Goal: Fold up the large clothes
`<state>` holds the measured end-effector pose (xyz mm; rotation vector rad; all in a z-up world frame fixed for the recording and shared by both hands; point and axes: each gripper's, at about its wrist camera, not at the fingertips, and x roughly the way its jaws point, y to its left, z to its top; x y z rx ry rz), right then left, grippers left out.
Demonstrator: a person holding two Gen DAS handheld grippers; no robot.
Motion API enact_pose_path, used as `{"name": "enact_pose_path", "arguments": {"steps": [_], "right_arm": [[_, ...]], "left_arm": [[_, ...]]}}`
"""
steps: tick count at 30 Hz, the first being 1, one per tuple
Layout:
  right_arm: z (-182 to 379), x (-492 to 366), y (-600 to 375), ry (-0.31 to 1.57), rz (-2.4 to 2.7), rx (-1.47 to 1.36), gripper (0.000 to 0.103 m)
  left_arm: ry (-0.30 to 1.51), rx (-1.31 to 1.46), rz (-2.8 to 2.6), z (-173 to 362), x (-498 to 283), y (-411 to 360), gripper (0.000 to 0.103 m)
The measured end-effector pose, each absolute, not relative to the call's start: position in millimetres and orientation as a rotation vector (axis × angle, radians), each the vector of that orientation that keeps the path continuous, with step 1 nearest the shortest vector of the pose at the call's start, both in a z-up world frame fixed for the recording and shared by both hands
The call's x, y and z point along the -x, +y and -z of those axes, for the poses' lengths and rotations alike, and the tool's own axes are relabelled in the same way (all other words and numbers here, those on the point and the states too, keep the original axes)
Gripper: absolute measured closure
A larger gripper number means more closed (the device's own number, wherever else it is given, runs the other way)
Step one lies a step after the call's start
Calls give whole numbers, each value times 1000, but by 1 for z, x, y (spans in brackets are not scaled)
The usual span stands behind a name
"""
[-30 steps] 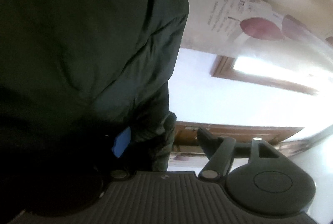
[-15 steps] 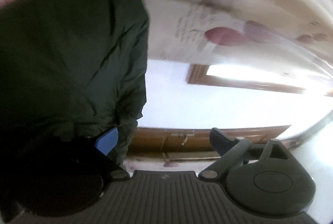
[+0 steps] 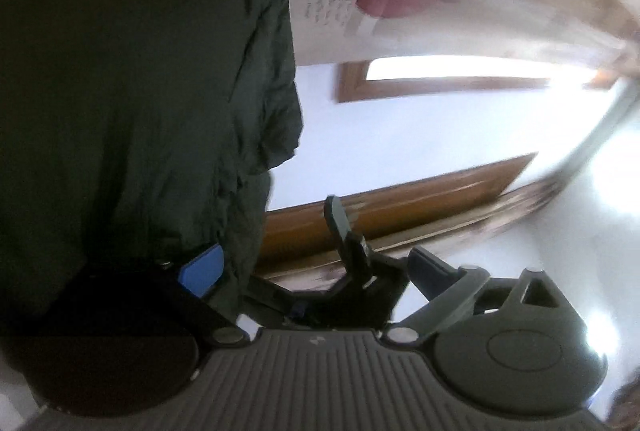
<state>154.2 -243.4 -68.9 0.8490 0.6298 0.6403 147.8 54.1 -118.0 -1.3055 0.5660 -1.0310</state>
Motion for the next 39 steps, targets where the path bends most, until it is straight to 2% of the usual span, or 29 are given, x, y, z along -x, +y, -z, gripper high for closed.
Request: {"name": "enact_pose_path", "arguments": {"steps": [2, 3, 4, 6, 8, 9, 14, 17, 25, 39], "right_arm": [[63, -160, -236, 652, -641, -805, 2], [60, -163, -231, 662, -635, -769, 6], [59, -169, -226, 679, -626, -729, 16], [61, -182, -213, 716, -602, -648, 25], [67, -192, -203, 748, -585, -581, 45], [68, -195, -197, 739, -591, -527, 48], [45, -185, -179, 643, -624, -329, 81], [27, -180, -178, 586, -643, -275, 86], [-19, -183, -196, 518, -597, -147, 91], [-44, -181, -279, 477, -442, -130, 94]], "left_arm": [[546, 1287, 1047, 125, -147, 55, 13], [533, 1283, 1053, 127, -146, 55, 13], [519, 1274, 1059, 128, -144, 56, 14], [524, 1222, 1057, 126, -140, 57, 16], [531, 1204, 1046, 125, -136, 58, 15], [539, 1209, 1036, 124, -134, 60, 15], [575, 1207, 999, 115, -114, 86, 6], [564, 1146, 950, 109, -92, 107, 1], [613, 974, 710, 114, -72, 123, 0], [599, 371, 478, 98, -108, 37, 1]]}}
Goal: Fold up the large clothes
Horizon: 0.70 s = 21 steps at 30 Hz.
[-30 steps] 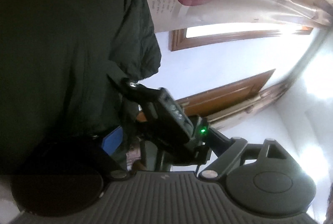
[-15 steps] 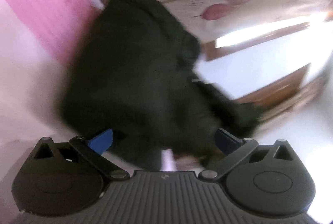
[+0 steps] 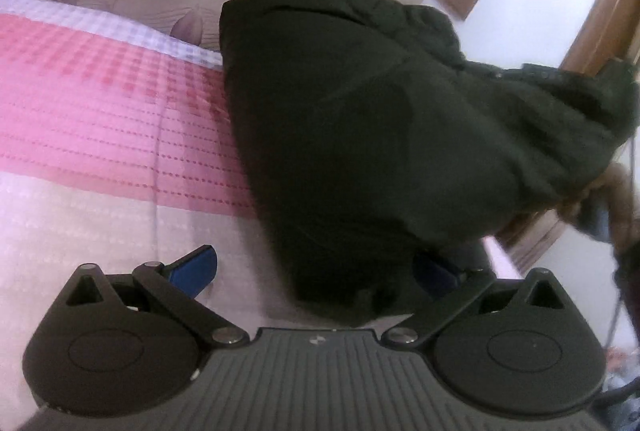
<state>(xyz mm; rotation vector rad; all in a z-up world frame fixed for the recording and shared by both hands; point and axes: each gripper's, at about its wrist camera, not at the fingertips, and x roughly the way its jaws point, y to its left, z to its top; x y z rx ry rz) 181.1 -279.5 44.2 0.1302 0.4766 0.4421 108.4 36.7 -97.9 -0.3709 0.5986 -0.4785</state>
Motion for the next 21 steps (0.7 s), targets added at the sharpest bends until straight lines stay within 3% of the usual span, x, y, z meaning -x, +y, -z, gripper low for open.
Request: {"name": "enact_pose_path", "arguments": {"steps": [18, 19, 21], "right_arm": [[3, -180, -382, 528, -385, -314, 92], [5, -181, -387, 541, -393, -352, 89], [7, -182, -392, 579, -436, -422, 69]], "left_arm": [[593, 133, 502, 103, -128, -63, 5], [592, 123, 495, 105, -129, -67, 5], [596, 112, 478, 111, -130, -67, 5]]}}
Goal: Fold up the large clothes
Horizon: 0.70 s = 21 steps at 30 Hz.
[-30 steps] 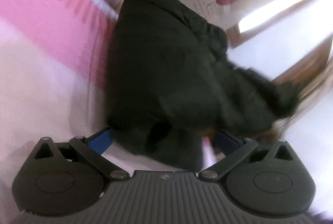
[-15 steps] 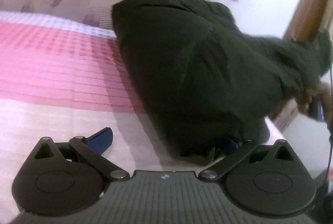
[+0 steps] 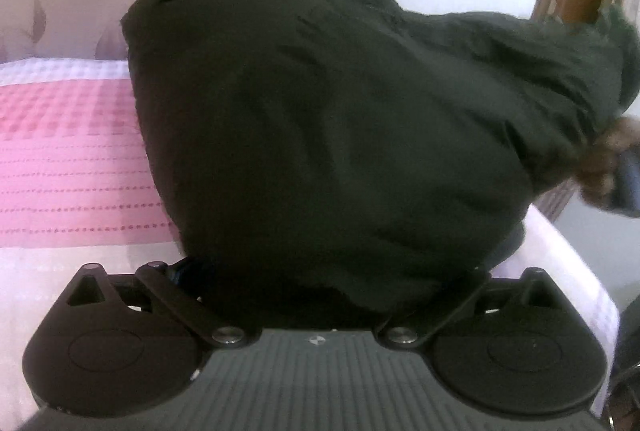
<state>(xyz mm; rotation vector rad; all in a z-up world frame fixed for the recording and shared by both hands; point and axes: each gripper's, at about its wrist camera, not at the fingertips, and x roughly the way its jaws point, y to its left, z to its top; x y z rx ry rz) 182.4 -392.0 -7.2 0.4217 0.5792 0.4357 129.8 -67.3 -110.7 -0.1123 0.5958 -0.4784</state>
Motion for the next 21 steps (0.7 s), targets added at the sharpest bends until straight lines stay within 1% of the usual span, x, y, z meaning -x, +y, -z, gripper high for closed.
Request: {"name": "enact_pose_path", "arguments": {"steps": [1, 2, 3, 6, 8, 11, 12, 13, 14, 15, 17, 21], "right_arm": [[7, -182, -392, 599, -462, -453, 33], [5, -181, -391, 612, -483, -477, 3], [2, -178, -388, 614, -489, -480, 0], [-15, -173, -370, 665, -500, -448, 0], [-21, -175, -357, 744, -496, -421, 0], [-23, -176, -322, 823, -483, -265, 0], [-21, -174, -305, 820, -496, -159, 3], [-19, -170, -290, 802, -507, -45, 35], [-15, -168, -277, 801, -518, 60, 65], [-14, -168, -265, 790, -514, 140, 65], [-21, -165, -250, 749, -510, 242, 75], [-64, -137, -243, 509, -460, 424, 80]], "left_arm": [[600, 111, 478, 112, -129, -67, 5], [602, 110, 476, 113, -131, -68, 5], [602, 110, 473, 113, -131, -68, 5], [597, 91, 467, 112, -135, -75, 5], [602, 95, 470, 112, -135, -76, 4], [609, 107, 472, 114, -136, -74, 3], [611, 107, 471, 115, -136, -73, 2], [614, 106, 468, 114, -132, -74, 2], [619, 101, 462, 114, -131, -75, 1], [618, 102, 458, 114, -130, -75, 0], [615, 103, 456, 115, -129, -75, 0], [619, 105, 449, 115, -128, -76, 0]]}}
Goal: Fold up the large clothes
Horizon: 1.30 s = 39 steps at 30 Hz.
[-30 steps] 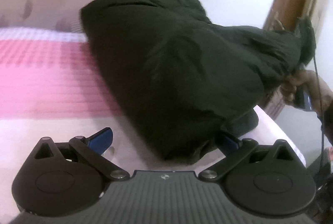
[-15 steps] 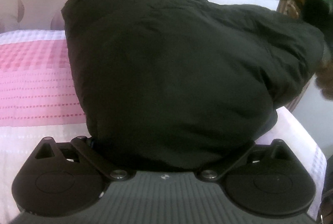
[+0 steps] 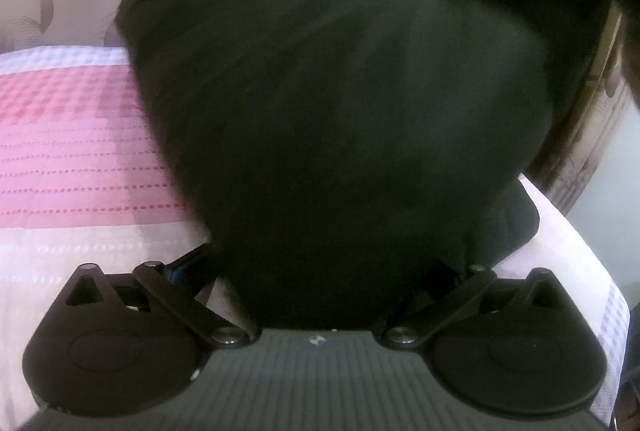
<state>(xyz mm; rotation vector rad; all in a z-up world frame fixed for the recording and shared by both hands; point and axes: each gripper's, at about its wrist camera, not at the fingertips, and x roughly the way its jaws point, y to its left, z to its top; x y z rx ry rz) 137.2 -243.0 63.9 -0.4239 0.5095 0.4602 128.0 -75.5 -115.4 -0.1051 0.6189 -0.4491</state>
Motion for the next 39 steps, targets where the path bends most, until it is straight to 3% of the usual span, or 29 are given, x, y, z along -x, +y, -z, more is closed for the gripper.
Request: {"name": "enact_pose_path", "arguments": {"steps": [6, 13, 15, 20, 21, 27, 39], "right_arm": [[-63, -141, -328, 461, -324, 211, 81], [24, -150, -434, 581, -281, -207, 80], [42, -153, -449, 575, -292, -267, 77], [93, -163, -471, 587, -290, -488, 52], [102, -161, -479, 586, -295, -548, 52], [122, -156, -458, 592, -333, -689, 52], [128, -142, -292, 651, -591, -680, 51]], "left_arm": [[619, 102, 448, 115, -125, -75, 0], [625, 74, 469, 112, -126, -82, 0], [625, 134, 500, 110, -128, -80, 0], [645, 250, 585, 112, -146, -84, 0], [642, 264, 615, 113, -150, -86, 0], [603, 215, 665, 108, -151, -85, 6], [589, 307, 372, 94, -57, 100, 12]]}}
